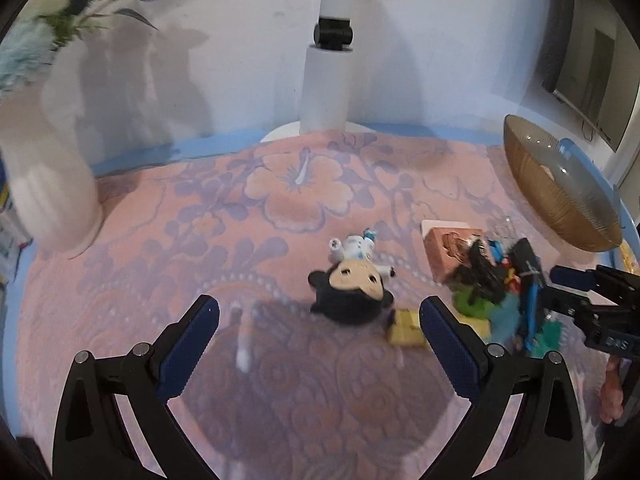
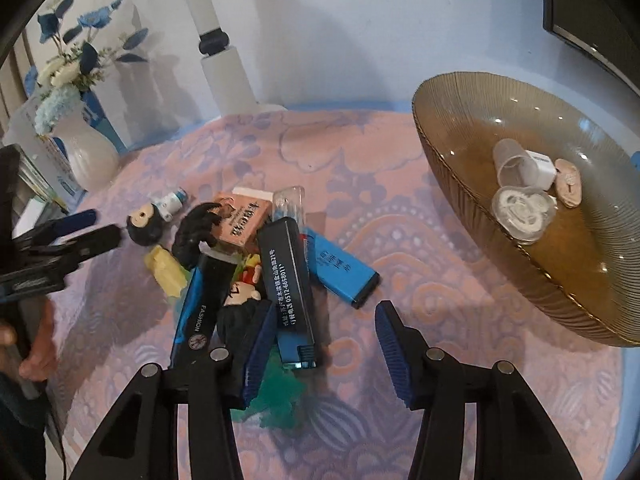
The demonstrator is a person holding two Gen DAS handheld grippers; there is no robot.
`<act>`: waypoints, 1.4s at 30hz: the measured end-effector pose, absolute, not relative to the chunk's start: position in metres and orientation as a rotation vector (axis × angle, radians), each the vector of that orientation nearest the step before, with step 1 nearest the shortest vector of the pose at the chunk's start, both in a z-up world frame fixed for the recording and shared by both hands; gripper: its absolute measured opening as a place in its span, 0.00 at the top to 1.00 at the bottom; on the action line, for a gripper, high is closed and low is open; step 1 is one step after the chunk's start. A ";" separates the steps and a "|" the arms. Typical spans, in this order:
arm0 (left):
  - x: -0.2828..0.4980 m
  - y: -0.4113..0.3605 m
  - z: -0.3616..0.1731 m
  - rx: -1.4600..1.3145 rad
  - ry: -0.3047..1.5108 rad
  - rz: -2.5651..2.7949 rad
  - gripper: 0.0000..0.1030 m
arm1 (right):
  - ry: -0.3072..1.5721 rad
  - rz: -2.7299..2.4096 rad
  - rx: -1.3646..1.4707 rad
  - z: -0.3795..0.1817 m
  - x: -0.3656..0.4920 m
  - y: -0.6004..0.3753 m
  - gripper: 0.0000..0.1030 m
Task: Organize rigid objects
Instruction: 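Grasp the black monkey figurine with the left tool while the right tool grasps the black USB stick, then carry the figurine and USB stick into the brown bowl and release both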
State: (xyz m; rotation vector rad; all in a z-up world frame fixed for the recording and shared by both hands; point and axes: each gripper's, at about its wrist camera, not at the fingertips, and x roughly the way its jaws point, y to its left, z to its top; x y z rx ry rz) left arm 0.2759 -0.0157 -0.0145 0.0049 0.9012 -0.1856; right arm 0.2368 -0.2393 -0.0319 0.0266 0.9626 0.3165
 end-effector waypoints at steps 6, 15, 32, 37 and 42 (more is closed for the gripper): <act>0.301 -0.012 -0.035 -0.093 0.944 -0.223 0.17 | 0.938 0.306 -0.103 -0.032 0.228 -0.225 0.51; 0.306 -0.035 -0.041 -0.032 0.933 -0.212 0.39 | 0.942 0.308 -0.104 -0.039 0.244 -0.217 0.53; 0.232 -0.011 -0.019 -0.074 0.848 -0.204 0.50 | 0.933 0.299 0.127 -0.022 0.183 -0.277 0.89; 0.185 -0.008 -0.020 -0.165 0.863 -0.257 0.49 | 1.011 0.327 0.387 -0.049 0.147 -0.315 0.89; 0.169 -0.022 -0.028 -0.084 0.880 -0.233 0.49 | 0.995 0.283 0.377 -0.047 0.132 -0.316 0.83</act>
